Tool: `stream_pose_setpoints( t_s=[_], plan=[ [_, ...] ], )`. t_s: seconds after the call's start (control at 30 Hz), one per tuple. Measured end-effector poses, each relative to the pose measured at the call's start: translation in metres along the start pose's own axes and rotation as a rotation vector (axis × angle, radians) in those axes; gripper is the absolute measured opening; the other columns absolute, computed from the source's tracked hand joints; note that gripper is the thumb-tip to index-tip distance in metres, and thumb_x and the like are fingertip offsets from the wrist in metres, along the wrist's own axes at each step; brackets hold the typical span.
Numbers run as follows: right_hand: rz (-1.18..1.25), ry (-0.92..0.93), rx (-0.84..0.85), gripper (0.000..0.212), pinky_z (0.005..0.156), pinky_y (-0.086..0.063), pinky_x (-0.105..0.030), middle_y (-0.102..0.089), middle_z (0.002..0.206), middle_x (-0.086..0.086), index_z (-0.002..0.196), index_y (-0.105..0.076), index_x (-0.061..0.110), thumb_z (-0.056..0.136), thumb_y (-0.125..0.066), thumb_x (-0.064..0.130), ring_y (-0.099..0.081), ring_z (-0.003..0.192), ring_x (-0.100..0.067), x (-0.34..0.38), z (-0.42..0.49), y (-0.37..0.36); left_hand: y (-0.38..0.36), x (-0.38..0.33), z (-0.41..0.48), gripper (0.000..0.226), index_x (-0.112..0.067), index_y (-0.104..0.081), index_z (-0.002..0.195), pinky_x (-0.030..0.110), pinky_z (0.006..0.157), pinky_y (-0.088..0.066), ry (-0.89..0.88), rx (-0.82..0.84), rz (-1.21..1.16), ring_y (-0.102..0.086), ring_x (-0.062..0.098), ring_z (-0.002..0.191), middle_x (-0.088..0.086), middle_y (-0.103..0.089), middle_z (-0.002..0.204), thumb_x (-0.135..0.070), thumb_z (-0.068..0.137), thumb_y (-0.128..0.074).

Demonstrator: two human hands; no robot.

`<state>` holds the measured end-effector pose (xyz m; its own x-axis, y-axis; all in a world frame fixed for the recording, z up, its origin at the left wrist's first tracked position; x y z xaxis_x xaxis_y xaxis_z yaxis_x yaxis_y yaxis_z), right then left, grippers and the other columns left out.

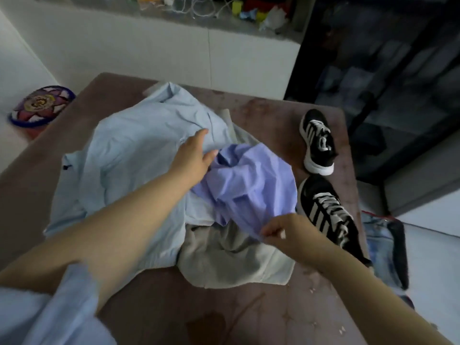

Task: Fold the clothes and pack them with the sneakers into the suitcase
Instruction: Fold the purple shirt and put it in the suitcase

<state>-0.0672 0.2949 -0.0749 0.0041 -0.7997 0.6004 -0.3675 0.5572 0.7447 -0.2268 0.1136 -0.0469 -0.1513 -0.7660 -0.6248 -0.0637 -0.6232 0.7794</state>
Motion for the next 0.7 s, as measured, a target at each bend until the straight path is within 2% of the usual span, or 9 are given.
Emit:
stream_pose_setpoints(
  t_s=[0.03,0.13,0.23,0.33,0.43,0.5,0.57,0.63,0.7],
  plan=[
    [-0.038,-0.012,0.056,0.010,0.067,-0.037,-0.004,-0.061,0.065,0.029,0.087,-0.075,0.021,0.081,-0.067,0.021,-0.054,0.078,0.010,-0.005,-0.017,-0.009,-0.010,-0.003,0.009,0.056,-0.010,-0.036,0.139,0.036,0.102,-0.035,-0.003,0.039,-0.017,-0.045,0.034,0.123,0.019,-0.046,0.136,-0.024,0.090,-0.058],
    [-0.175,-0.036,0.167,0.015,0.068,-0.035,-0.008,-0.067,0.091,0.016,0.087,-0.073,0.026,0.081,-0.059,0.031,-0.055,0.091,-0.004,-0.018,-0.048,-0.034,-0.058,-0.010,0.013,0.042,-0.009,-0.053,0.125,0.036,0.098,-0.042,-0.015,0.313,-0.095,-0.054,0.030,0.115,0.015,-0.059,0.123,-0.023,0.087,-0.063],
    [-0.242,-0.076,0.224,0.034,0.058,-0.034,-0.021,-0.063,0.070,0.005,0.062,-0.058,0.019,0.079,-0.046,0.046,-0.055,0.066,-0.010,-0.023,-0.048,-0.034,-0.089,-0.015,-0.007,0.036,-0.011,-0.059,0.113,0.034,0.087,-0.045,-0.072,0.500,-0.024,-0.058,0.030,0.105,0.010,-0.063,0.110,-0.027,0.082,-0.069],
    [-0.131,-0.117,-0.044,0.037,0.056,-0.033,-0.028,-0.056,0.063,-0.006,0.069,-0.059,0.004,0.091,-0.055,0.034,-0.045,0.056,-0.014,-0.008,-0.020,0.009,-0.087,-0.005,-0.016,0.071,-0.016,-0.036,0.138,0.038,0.096,-0.041,-0.056,0.475,0.031,-0.050,0.029,0.118,0.010,-0.050,0.129,-0.036,0.079,-0.070],
    [-0.019,-0.090,-0.378,0.020,0.065,-0.039,-0.030,-0.065,0.082,-0.006,0.087,-0.066,0.007,0.091,-0.055,0.024,-0.058,0.075,-0.023,0.017,0.017,0.046,-0.082,0.006,-0.026,0.065,-0.015,-0.034,0.136,0.033,0.087,-0.041,-0.011,0.477,0.061,-0.054,0.029,0.111,0.008,-0.057,0.118,-0.024,0.081,-0.068],
    [-0.152,-0.065,-0.388,0.010,0.061,-0.041,-0.025,-0.060,0.086,0.014,0.094,-0.061,0.033,0.087,-0.055,0.035,-0.056,0.079,-0.009,0.038,0.043,0.044,-0.071,0.008,-0.030,0.056,-0.016,-0.042,0.131,0.031,0.083,-0.043,-0.001,0.414,-0.005,-0.057,0.029,0.104,0.007,-0.059,0.107,-0.013,0.081,-0.067],
    [-0.297,-0.037,-0.270,0.020,0.059,-0.040,-0.023,-0.059,0.091,0.016,0.103,-0.055,0.042,0.083,-0.057,0.046,-0.056,0.083,-0.009,0.046,0.065,0.024,-0.057,0.003,-0.031,0.051,-0.017,-0.046,0.125,0.035,0.083,-0.049,-0.006,0.364,-0.176,-0.060,0.026,0.095,0.010,-0.061,0.102,-0.003,0.079,-0.065],
    [-0.096,-0.026,-0.152,0.034,0.076,-0.044,-0.028,-0.062,0.098,0.001,0.115,-0.057,0.022,0.085,-0.062,0.036,-0.056,0.088,-0.018,0.045,0.073,0.006,-0.044,-0.010,-0.033,0.051,-0.020,-0.044,0.122,0.028,0.069,-0.050,-0.046,0.371,-0.306,-0.059,0.010,0.069,0.011,-0.059,0.075,0.001,0.080,-0.064],
    [-0.027,0.002,-0.218,0.022,0.075,-0.043,-0.036,-0.057,0.077,-0.003,0.094,-0.062,0.009,0.086,-0.062,0.029,-0.051,0.075,-0.021,0.048,0.068,0.011,-0.031,-0.025,-0.037,0.052,-0.020,-0.040,0.123,0.012,0.055,-0.039,-0.074,0.394,-0.361,-0.047,-0.002,0.049,0.002,-0.047,0.057,-0.001,0.081,-0.066]
  ],
)
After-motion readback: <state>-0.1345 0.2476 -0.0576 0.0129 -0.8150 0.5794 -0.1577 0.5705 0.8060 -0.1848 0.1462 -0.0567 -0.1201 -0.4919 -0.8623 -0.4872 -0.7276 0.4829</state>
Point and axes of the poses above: each hand's wrist, its own z-axis towards the middle knuckle, its own y-axis out of the back of the hand, x = y × z, the point moved 9 cm from there along z, towards the middle knuckle
